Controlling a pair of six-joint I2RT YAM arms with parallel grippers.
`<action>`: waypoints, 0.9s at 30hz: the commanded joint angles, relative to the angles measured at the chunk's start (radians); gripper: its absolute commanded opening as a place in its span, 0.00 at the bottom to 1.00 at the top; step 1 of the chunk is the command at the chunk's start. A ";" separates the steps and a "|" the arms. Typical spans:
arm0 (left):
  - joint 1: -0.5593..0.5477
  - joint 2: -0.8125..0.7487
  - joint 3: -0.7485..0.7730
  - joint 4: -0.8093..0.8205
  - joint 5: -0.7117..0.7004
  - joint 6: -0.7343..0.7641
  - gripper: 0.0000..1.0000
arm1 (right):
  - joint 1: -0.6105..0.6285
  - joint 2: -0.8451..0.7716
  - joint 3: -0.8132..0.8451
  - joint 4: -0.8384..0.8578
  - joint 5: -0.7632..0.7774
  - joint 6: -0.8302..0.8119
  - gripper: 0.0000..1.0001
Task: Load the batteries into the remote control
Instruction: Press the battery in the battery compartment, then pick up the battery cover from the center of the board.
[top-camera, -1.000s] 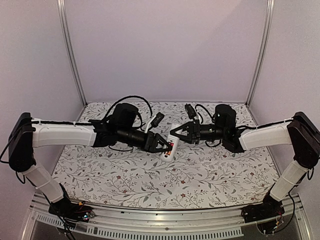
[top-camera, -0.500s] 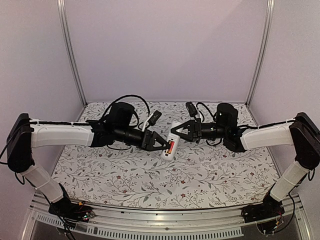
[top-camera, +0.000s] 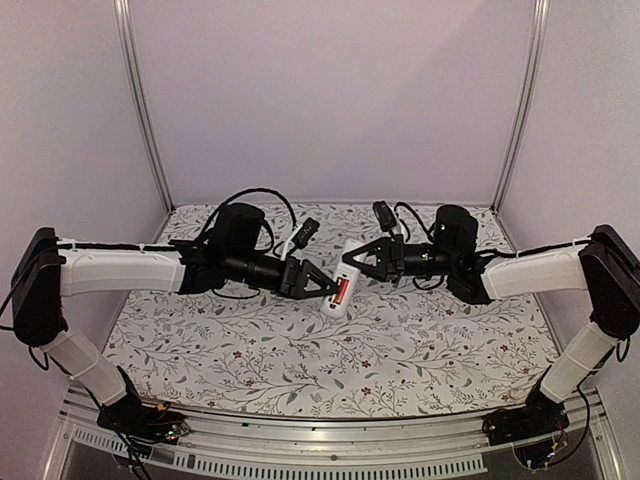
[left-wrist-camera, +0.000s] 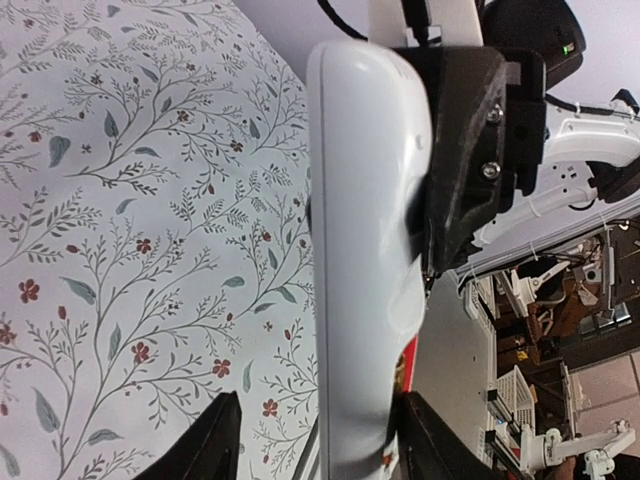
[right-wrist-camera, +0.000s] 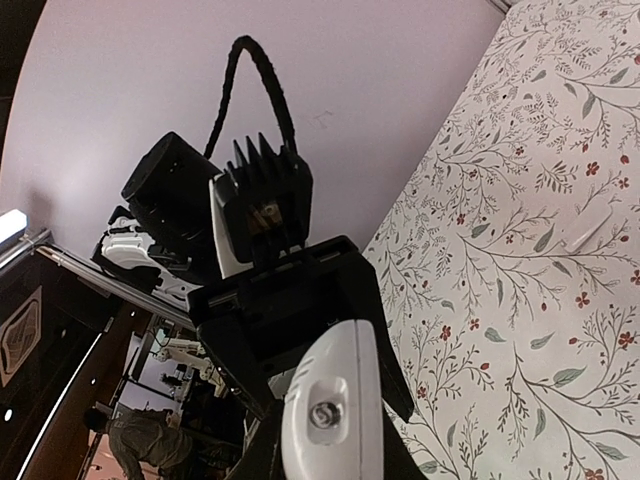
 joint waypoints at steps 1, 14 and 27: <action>0.049 -0.020 -0.016 -0.095 -0.072 0.040 0.55 | -0.023 -0.074 -0.003 0.008 -0.064 -0.013 0.00; 0.113 -0.052 0.100 -0.437 -0.444 0.206 0.73 | -0.159 -0.092 -0.043 -0.184 0.037 -0.103 0.00; 0.141 0.271 0.296 -0.663 -0.702 0.237 0.55 | -0.168 -0.085 -0.052 -0.280 0.091 -0.163 0.00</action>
